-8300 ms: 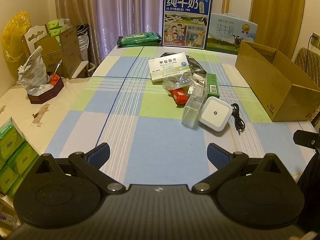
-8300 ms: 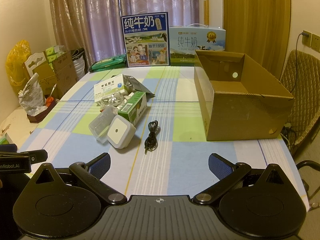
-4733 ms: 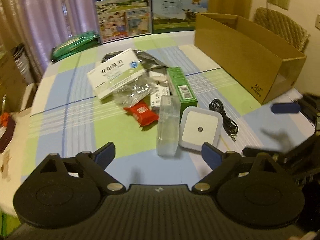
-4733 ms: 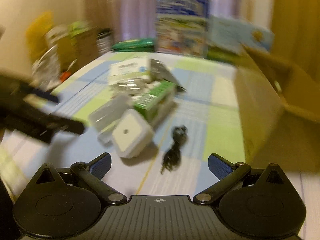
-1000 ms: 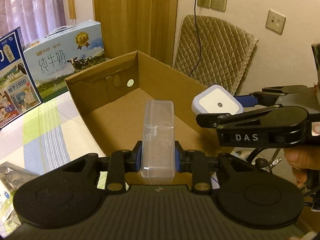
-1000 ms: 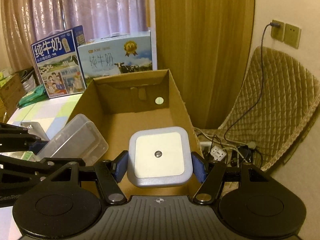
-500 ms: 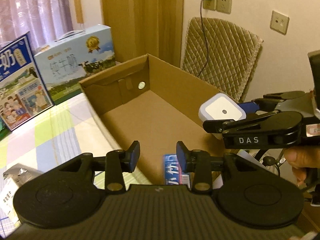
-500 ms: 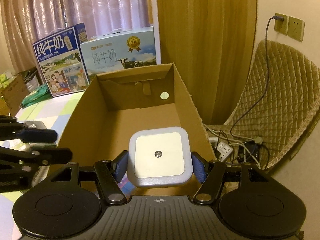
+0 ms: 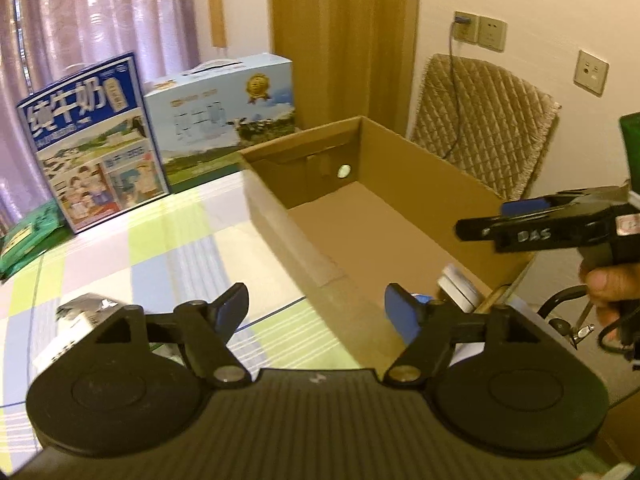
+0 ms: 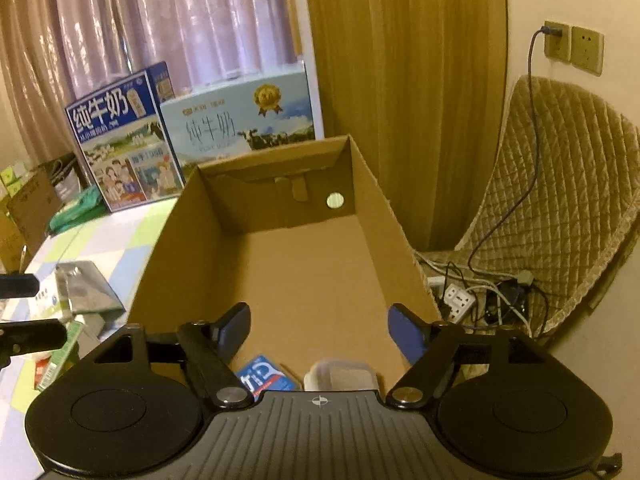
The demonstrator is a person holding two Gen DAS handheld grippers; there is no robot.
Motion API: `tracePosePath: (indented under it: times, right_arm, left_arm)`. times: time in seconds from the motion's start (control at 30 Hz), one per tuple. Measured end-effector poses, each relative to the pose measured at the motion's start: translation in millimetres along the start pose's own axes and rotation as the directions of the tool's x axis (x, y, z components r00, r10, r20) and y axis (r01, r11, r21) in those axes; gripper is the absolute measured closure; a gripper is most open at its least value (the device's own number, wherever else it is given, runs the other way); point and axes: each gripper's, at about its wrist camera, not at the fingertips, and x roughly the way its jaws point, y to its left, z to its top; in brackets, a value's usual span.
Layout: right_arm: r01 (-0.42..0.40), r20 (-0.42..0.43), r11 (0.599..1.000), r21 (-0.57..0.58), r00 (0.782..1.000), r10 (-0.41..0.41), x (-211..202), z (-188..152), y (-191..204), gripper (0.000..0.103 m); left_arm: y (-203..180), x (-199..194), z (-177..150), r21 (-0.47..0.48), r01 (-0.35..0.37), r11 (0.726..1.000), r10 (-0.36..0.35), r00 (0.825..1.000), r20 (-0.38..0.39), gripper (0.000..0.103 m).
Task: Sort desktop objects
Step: 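Release both items into the cardboard box and pull both tools back, then grasp the black cable with the right tool while the left tool grasps the green box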
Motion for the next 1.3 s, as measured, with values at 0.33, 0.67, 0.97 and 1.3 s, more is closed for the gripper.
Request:
tracePosePath:
  times: [0.33,0.67,0.97,1.3]
  right_arm:
    - [-0.083,0.07,0.997,0.007,0.994,0.083,-54.4,5.3,33.3,0.019]
    - [-0.202,0.097,0.978,-0.047,0.974,0.205,-96.9,-14.3,108.6,0.016]
    - [-0.256,0.014,0.964,-0.07,0.966,0.258,-88.3,-56.7,162.0,0.016]
    - [-0.236,-0.105,0.968,-0.088,0.968,0.227,-45.9,-107.0,183.1,0.016]
  left_arm:
    - [53.5,-47.7,-29.0,-0.079,-0.098,0.992,0.098,0.995,-0.014,0.022]
    - [102.2,-108.0,-85.8,-0.147,-0.201,0.969,0.197,0.98,-0.04,0.017]
    - [124.3,-136.0,-133.5,-0.198,-0.246,0.949,0.236,0.969,-0.073,0.012]
    - [136.0,-114.0,-161.6,-0.222,-0.236,0.946,0.213,0.969,-0.123,0.011]
